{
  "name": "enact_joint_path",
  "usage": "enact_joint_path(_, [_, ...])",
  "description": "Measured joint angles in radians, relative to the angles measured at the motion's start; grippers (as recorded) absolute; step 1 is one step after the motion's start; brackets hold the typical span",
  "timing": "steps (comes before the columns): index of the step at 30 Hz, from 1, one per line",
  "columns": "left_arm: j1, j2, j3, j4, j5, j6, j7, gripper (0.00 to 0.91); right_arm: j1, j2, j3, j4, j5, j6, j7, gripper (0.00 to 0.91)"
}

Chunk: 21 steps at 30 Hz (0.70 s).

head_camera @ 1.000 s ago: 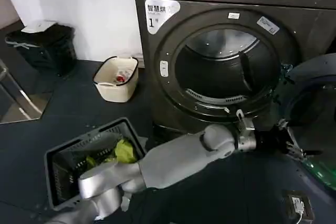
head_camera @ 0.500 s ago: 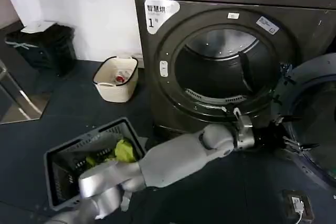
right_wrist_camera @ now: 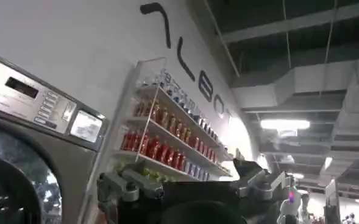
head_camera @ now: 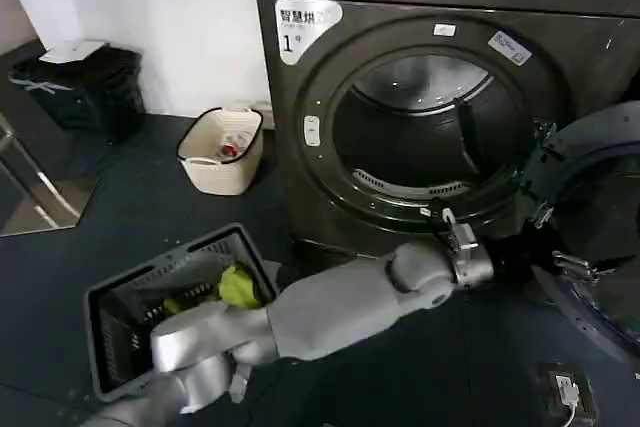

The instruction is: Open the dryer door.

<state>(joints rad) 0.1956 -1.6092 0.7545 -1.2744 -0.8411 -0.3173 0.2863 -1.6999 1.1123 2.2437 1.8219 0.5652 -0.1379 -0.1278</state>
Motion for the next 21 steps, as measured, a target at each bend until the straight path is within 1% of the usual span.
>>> enact_joint_path(4, [0.015,0.021,0.005,-0.051,0.007,-0.004,-0.022,0.907,0.000,-0.008,-0.001,0.000,0.000,-0.002,0.000,0.907])
enact_joint_path(7, [0.023,0.121,0.009,-0.099,0.006,0.007,-0.033,0.907,0.001,-0.015,-0.001,-0.001,-0.002,-0.002,0.000,0.907])
enact_joint_path(13, [0.046,0.341,0.005,-0.247,0.006,0.048,-0.065,0.907,0.002,-0.020,0.007,0.008,-0.008,-0.003,0.000,0.907])
enact_joint_path(17, [0.065,0.480,0.001,-0.351,0.048,0.116,-0.084,0.907,0.007,-0.021,0.007,0.013,-0.038,-0.004,-0.001,0.907])
enact_joint_path(21, [0.087,0.638,-0.020,-0.459,0.089,0.201,-0.100,0.907,0.013,-0.019,0.006,0.029,-0.047,-0.018,-0.001,0.907])
